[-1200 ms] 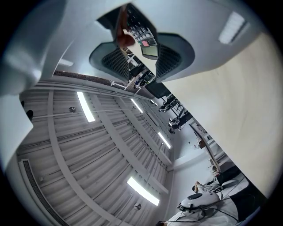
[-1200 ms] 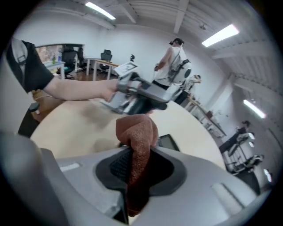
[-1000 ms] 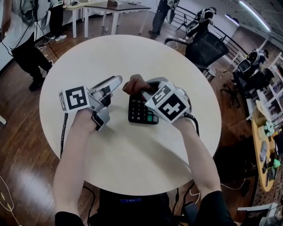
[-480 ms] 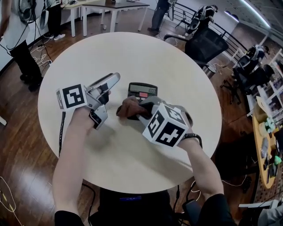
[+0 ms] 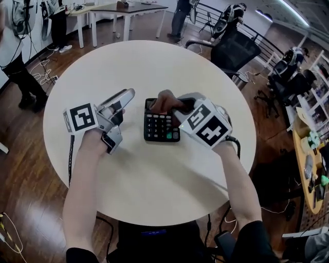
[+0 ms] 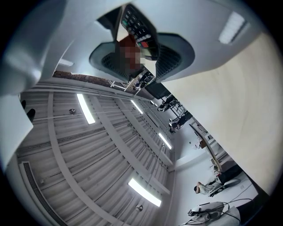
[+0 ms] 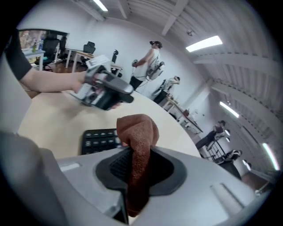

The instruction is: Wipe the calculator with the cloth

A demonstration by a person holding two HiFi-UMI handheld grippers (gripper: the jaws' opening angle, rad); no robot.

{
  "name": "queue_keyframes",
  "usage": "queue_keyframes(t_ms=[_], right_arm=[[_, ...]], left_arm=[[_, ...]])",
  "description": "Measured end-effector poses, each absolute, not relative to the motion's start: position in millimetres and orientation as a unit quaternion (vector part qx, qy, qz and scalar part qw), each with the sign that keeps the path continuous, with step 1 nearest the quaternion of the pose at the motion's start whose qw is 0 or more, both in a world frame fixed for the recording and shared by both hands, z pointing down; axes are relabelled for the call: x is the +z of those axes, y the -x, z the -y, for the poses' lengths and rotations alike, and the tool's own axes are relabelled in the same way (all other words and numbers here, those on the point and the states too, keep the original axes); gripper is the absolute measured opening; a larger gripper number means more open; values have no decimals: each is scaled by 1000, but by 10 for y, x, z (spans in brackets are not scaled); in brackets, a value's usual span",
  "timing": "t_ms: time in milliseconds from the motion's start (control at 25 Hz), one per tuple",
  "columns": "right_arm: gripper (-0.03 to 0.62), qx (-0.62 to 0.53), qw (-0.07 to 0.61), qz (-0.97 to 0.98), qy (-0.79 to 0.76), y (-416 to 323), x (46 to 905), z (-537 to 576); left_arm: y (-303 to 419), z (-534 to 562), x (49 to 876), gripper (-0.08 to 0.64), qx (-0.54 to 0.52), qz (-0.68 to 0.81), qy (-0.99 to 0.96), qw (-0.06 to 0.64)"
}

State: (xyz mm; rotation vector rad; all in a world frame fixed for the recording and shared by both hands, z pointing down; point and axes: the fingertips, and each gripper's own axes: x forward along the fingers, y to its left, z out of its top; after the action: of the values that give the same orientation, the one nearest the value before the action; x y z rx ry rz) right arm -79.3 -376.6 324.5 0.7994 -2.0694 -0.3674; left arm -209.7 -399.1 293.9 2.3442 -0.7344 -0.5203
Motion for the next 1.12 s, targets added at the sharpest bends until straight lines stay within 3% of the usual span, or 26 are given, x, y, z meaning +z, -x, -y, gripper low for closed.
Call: queue_keyframes(t_ms=[240, 800, 1120], right_arm=[[64, -137, 452, 827, -306, 879, 3492, 4056], [64, -153, 512, 836, -128, 896, 3751, 2648], [64, -152, 446, 825, -310, 779, 3360, 3928]], left_arm=[[2089, 3989, 2944, 179, -193, 277, -890, 306], [2079, 3989, 2927, 179, -185, 278, -894, 300], [2068, 3985, 2931, 179, -179, 276, -897, 297]])
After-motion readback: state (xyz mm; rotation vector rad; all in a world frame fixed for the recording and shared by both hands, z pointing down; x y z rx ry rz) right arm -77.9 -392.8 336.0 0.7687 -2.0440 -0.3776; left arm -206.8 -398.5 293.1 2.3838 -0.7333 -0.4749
